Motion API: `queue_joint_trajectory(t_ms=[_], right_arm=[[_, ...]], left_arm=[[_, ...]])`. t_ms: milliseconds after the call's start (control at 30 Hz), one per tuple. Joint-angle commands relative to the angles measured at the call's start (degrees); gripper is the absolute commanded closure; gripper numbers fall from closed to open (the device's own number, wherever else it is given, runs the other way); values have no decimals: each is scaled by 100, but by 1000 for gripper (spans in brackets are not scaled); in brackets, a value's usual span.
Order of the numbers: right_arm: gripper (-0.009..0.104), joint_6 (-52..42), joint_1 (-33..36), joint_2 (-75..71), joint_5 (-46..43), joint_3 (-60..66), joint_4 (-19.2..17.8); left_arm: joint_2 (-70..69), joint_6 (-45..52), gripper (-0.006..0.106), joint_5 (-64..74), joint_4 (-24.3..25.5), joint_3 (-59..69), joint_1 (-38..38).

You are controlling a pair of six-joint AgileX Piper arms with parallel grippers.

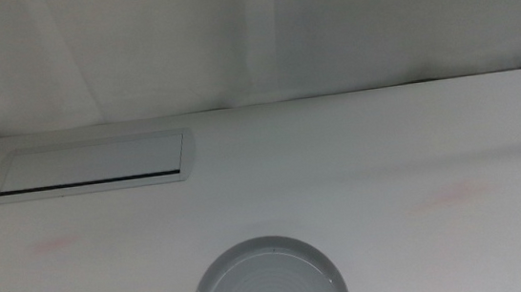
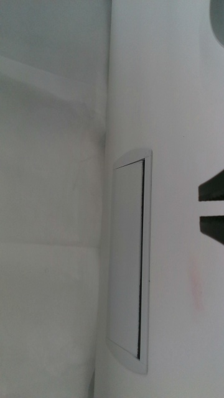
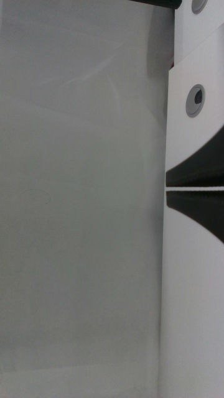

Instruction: Stack the three bowls on top of each other.

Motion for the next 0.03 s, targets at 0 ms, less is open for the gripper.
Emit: queue_joint_trajectory(t_ms=[0], right_arm=[[97,-17,34,-23,-49,230,-14]], left_arm=[[-13,2,91,-15,-16,213,15]])
